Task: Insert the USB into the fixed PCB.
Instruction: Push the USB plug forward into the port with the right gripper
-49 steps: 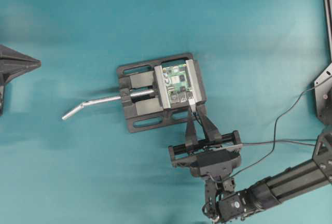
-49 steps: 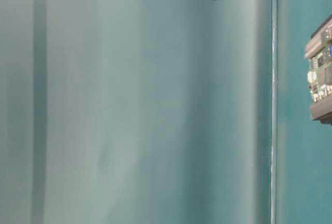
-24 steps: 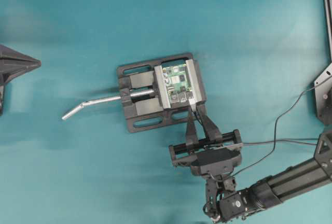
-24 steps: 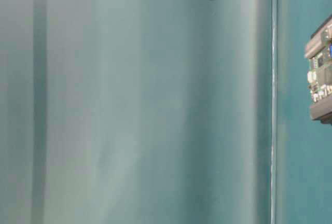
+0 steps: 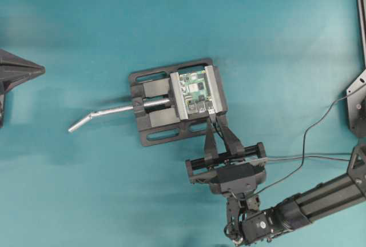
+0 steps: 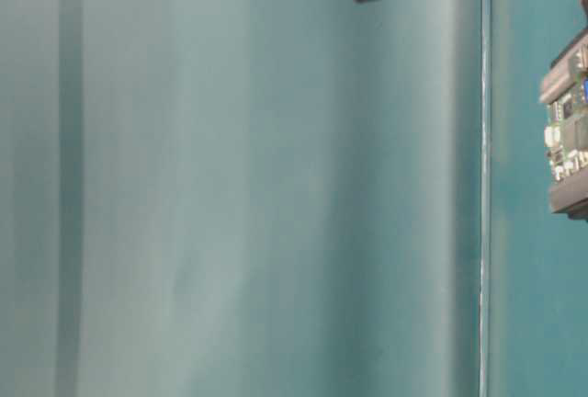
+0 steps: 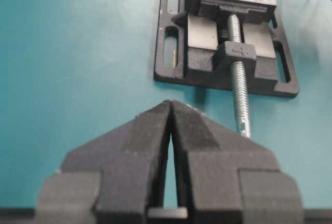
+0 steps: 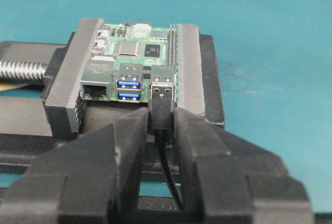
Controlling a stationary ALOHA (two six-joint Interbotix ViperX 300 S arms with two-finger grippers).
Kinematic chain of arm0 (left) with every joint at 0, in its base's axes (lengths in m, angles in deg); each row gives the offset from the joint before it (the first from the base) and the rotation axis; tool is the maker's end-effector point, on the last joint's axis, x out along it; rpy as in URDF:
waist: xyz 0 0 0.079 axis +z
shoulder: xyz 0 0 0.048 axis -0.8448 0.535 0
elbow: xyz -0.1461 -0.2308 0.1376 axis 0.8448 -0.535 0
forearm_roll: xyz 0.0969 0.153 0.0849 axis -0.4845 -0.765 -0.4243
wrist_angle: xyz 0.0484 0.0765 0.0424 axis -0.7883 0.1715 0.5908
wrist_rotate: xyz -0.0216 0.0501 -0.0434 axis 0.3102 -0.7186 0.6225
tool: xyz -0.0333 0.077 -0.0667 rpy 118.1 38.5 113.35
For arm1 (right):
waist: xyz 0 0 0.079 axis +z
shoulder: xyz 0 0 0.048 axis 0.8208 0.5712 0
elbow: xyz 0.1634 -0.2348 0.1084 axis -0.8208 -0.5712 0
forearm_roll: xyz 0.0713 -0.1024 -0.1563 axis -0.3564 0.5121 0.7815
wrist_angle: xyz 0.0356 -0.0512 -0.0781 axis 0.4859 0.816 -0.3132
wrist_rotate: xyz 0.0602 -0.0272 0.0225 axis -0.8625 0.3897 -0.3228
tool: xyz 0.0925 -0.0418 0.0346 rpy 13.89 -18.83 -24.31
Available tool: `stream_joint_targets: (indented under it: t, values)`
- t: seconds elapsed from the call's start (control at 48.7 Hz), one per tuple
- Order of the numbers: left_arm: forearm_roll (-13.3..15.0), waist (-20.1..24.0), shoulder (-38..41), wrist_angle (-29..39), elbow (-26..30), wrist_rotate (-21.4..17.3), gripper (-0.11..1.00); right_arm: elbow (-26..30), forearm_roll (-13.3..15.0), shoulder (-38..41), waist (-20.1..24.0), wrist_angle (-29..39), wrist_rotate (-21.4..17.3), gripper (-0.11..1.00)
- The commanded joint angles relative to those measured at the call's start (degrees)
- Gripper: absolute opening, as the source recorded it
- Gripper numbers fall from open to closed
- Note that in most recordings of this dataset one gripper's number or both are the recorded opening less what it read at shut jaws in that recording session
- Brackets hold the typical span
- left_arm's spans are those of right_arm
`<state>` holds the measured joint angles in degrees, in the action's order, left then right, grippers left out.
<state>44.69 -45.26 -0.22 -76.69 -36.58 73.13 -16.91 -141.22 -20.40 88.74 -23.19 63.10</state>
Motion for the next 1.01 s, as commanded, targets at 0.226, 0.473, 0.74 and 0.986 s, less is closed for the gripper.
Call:
stream_joint_targets:
  t: [0.226, 0.473, 0.74, 0.986]
  values:
    - [-0.18, 0.00, 0.44, -0.26, 1.58, 0.18, 0.03, -0.09, 1.14, -2.99, -3.43, -0.18, 0.26, 0.21]
    - [-0.18, 0.00, 0.44, -0.26, 1.49, 0.18, 0.03, -0.35, 1.67, -2.99, -4.39, -0.18, 0.26, 0.21]
    - [-0.18, 0.00, 0.44, -0.26, 1.49, 0.18, 0.03, -0.44, 2.11, -2.99, -5.01, -0.18, 0.26, 0.21]
    - [-0.18, 0.00, 0.44, -0.26, 1.58, 0.18, 0.03, -0.79, 2.29, -3.43, -5.45, -0.18, 0.26, 0.21]
